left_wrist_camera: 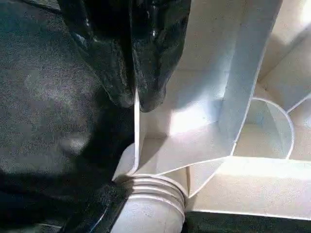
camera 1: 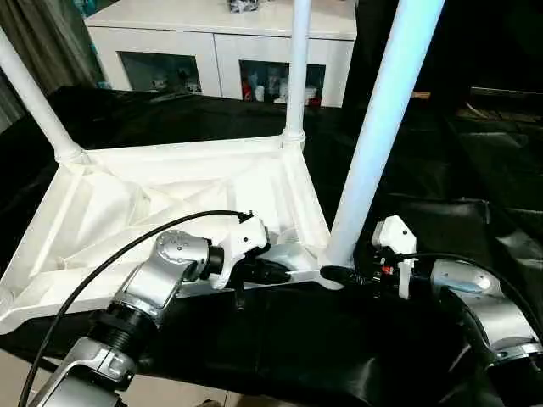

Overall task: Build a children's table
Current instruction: Rotate leg to tighten

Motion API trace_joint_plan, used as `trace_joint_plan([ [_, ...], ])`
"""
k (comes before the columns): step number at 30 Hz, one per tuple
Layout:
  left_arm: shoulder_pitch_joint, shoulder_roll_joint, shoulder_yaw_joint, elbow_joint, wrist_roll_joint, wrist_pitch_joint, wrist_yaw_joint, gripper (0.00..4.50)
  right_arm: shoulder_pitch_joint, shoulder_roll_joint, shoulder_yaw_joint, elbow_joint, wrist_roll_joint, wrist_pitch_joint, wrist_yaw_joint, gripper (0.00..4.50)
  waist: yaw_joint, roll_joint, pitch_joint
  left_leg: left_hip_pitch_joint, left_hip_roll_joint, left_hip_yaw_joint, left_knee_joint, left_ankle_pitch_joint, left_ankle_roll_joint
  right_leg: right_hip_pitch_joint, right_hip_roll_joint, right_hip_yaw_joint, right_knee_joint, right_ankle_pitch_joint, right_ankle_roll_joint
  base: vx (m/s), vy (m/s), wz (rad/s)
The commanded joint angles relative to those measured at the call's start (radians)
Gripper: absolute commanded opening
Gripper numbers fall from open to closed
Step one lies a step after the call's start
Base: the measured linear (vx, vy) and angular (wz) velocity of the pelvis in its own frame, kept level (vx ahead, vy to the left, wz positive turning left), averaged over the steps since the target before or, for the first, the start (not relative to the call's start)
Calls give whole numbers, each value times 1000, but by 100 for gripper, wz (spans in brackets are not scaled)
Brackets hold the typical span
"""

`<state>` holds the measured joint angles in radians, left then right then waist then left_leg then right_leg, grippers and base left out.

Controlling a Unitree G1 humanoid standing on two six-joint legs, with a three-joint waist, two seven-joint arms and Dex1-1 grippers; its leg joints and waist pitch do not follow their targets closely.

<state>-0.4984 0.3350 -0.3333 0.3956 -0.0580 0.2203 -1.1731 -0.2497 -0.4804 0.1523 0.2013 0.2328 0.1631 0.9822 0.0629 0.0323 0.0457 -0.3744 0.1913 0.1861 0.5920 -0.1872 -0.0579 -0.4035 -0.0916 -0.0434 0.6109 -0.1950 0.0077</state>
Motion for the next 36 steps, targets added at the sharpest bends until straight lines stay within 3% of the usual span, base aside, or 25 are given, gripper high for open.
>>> trace_joint_plan([
  [1,-11,-13,4,-63,-39,-11,-18,0,-11,2,12,4,-4,3,18,259,0,-18,-63,8,30,-7,-60,-141,88,54,-41,31,-65,-96,-255,0,0,0],
  [6,-13,-14,7,-55,-31,-14,-9,0,-8,9,14,7,-7,1,13,258,0,-18,-64,8,30,-7,-59,-135,92,54,-41,31,-64,-88,-258,0,0,0],
  [11,-38,-50,29,12,5,-27,103,0,-14,72,-18,56,-22,-33,-98,257,-4,-19,-63,7,28,-7,-60,-147,80,53,-40,30,-67,-111,-253,0,0,0],
  [18,-118,-139,55,160,60,-10,314,0,-65,250,-90,205,-85,-74,-473,256,-19,-20,-62,7,23,-9,-64,-177,40,51,-40,30,-75,-178,-227,0,0,0],
  [23,-182,-222,75,284,83,-2,478,0,-123,375,-130,323,-179,-113,-837,256,-25,-13,-65,8,19,-8,-63,-140,22,49,-39,31,-71,-123,-232,0,0,0],
  [25,-193,-236,75,312,91,-14,502,0,-135,393,-139,347,-191,-123,-880,256,-23,-16,-68,8,20,-9,-61,-132,37,55,-38,31,-68,-84,-234,0,0,0],
  [26,-215,-266,68,373,117,-38,569,0,-157,431,-135,389,-209,-143,-941,256,-24,-13,-69,7,18,-6,-59,-119,56,52,-39,31,-67,-52,-243,0,0,0],
  [31,-230,-292,59,410,132,-53,591,0,-179,474,-103,434,-229,-174,-929,256,-19,-14,-62,10,21,-8,-66,-188,48,53,-41,30,-79,-149,-224,0,0,0],
  [36,-217,-275,46,371,129,-56,531,0,-161,458,-121,375,-181,-245,-849,289,-15,-16,-65,9,23,-9,-65,-172,62,55,-43,31,-74,-112,-222,0,0,0],
])
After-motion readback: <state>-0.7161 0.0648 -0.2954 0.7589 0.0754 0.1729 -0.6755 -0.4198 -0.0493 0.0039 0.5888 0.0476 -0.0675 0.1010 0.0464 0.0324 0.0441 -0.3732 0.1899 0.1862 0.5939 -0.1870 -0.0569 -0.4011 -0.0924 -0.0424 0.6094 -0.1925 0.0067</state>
